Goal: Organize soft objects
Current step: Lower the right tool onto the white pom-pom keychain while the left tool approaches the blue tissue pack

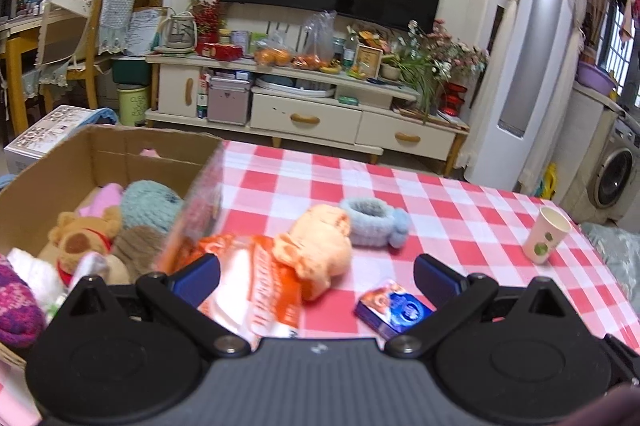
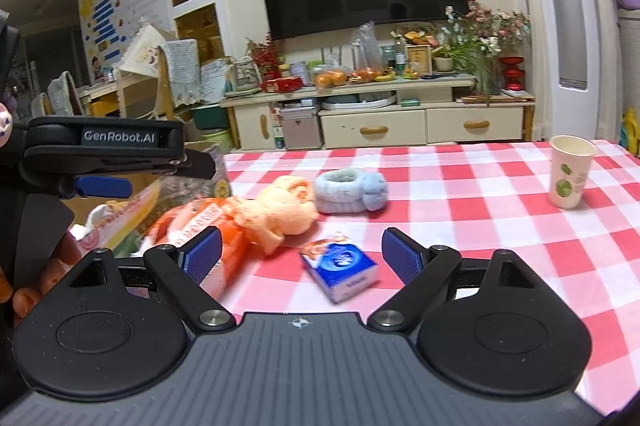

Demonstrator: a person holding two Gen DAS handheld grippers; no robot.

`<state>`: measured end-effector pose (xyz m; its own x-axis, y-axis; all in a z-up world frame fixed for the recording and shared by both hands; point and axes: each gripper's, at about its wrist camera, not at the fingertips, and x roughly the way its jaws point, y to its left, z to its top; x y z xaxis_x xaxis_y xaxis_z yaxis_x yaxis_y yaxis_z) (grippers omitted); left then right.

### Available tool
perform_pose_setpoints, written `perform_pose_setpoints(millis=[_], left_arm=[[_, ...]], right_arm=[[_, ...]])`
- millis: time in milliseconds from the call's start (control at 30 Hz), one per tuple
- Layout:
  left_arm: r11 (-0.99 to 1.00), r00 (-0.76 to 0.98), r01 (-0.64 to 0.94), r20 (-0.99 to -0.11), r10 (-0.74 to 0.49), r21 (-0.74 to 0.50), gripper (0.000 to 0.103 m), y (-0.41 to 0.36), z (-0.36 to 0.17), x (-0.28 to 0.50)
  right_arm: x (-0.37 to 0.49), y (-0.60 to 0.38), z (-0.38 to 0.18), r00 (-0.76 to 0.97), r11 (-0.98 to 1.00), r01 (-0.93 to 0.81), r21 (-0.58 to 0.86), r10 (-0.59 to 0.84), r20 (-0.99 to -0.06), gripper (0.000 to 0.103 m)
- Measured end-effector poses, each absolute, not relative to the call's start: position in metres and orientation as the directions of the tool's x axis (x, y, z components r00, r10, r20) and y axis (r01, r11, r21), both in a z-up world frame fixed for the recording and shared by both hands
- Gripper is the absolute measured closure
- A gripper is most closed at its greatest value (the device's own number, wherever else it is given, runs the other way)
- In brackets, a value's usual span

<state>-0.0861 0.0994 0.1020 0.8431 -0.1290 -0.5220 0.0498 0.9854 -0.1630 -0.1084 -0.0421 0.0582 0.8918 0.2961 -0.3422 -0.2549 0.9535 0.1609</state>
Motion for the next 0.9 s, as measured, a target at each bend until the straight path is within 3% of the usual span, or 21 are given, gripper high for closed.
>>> perform_pose_setpoints(millis=[267,500,900], left_arm=[[0.985,0.817,0.089,-0.555,-0.158,-0.148,0.001,0.067,0.089,-0.081],[0.982,0.783,0.095,-0.597,-0.174,-0.162,0.001,0.039,0.068,-0.063],[0.987,0.723,0.087,-0.673,-0.158,-0.137,0.001,-0.004,0.021,-0.022]], right_arm=[[-0.116,-0.051,0.050,0.907,0.974,-0.188,0.129,0.223,-0.356,0.000],[-0.113,-0.060,0.038,0.900,0.989,-0.116,0.087,0.142,-0.412,0.000],[-0.105,-0.078,0.020,0.839,0.992,-0.094,0.081,0.123,-0.530,0.000]])
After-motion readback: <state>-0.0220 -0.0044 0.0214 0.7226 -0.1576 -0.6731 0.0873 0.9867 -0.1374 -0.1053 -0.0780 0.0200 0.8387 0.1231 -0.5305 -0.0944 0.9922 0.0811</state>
